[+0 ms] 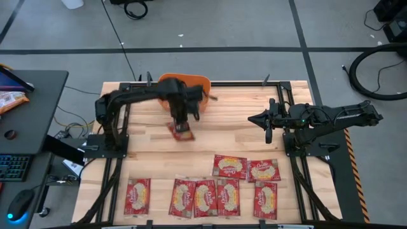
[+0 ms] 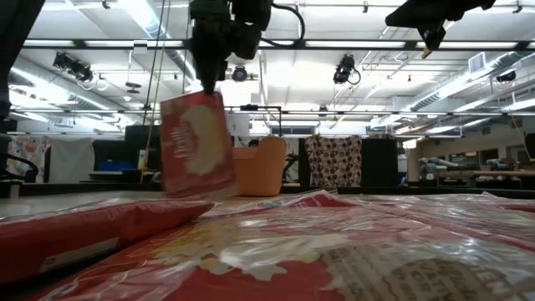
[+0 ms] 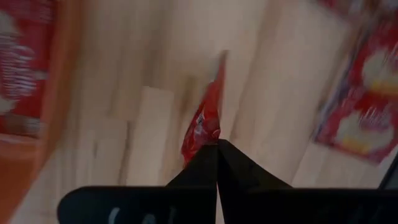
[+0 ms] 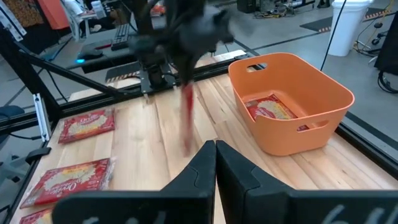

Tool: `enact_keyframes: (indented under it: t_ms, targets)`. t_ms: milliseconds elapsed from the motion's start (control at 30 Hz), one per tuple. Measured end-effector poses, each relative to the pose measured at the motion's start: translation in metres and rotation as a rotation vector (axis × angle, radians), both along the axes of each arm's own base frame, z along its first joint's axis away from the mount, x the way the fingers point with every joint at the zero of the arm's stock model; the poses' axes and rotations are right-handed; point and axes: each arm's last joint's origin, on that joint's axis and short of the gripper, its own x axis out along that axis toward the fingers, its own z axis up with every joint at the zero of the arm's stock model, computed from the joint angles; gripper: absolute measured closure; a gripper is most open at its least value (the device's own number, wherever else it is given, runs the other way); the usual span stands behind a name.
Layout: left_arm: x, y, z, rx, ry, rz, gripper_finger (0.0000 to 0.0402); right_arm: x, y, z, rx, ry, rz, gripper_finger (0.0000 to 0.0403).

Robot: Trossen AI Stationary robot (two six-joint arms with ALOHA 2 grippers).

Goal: Sort popcorn bags into baskets
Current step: Put the red popcorn bag into the orange container

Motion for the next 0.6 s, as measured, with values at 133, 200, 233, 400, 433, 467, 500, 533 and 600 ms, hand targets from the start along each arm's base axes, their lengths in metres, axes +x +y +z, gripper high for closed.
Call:
enact_keyframes:
  t_ms: [133,200,233,400,433,467,500,533,600]
  targets:
    - [-0.006,0.03,0.021,0.009,-0.079,0.13,0.0401,0.0,0.0,0.0,0.003,-0.001,-0.001,0.0386]
    - [-0.01,0.044,0.032,0.005,-0.12,0.188,0.0401,0.0,0.0,0.0,0.008,-0.003,-0.002,0.0386]
    - [-0.013,0.051,0.038,0.002,-0.141,0.216,0.0401,0.0,0.0,0.0,0.009,-0.002,-0.003,0.0386]
    - [-0.027,0.08,0.067,0.014,-0.256,0.354,0.0401,0.0,0.0,0.0,0.01,-0.003,-0.003,0.0386]
    - [-0.029,0.085,0.072,0.021,-0.277,0.381,0.0401,0.0,0.0,0.0,0.011,-0.003,-0.003,0.0386]
    - [-0.032,0.091,0.076,0.027,-0.297,0.409,0.0401,0.0,0.0,0.0,0.011,-0.003,-0.003,0.0386]
    - [-0.034,0.096,0.08,0.032,-0.318,0.438,0.0401,0.0,0.0,0.0,0.011,-0.003,-0.003,0.0386]
    - [-0.036,0.1,0.082,0.037,-0.338,0.464,0.0401,0.0,0.0,0.0,0.011,-0.003,-0.003,0.0386]
    - [-0.039,0.109,0.083,0.041,-0.36,0.512,0.0401,0.0,0.0,0.0,0.011,-0.003,-0.003,0.0386]
